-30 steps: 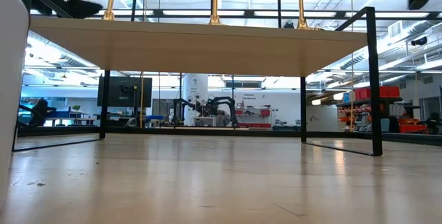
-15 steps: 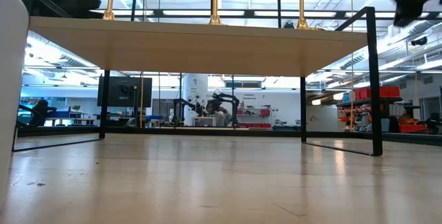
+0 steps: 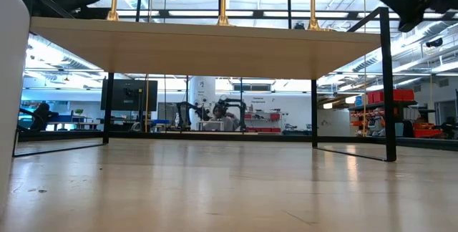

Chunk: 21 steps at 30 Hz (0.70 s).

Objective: Pick & Place candle stick holders
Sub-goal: Return to Home Position

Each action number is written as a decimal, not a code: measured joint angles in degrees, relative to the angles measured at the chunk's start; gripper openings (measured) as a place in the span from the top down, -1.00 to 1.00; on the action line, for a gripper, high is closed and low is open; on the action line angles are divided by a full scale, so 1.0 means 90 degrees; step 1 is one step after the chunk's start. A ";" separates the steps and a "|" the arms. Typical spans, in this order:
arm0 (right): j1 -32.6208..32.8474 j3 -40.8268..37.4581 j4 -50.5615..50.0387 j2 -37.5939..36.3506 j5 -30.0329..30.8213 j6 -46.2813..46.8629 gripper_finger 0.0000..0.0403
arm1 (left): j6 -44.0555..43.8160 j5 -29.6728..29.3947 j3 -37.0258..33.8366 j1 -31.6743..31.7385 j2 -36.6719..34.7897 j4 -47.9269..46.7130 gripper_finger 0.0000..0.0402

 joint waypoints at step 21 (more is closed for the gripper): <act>-0.4731 0.0005 -0.4084 -0.2186 -0.4349 0.2684 -0.24 | 0.0329 -0.0308 -0.0223 -0.0104 0.0027 -0.0120 -0.05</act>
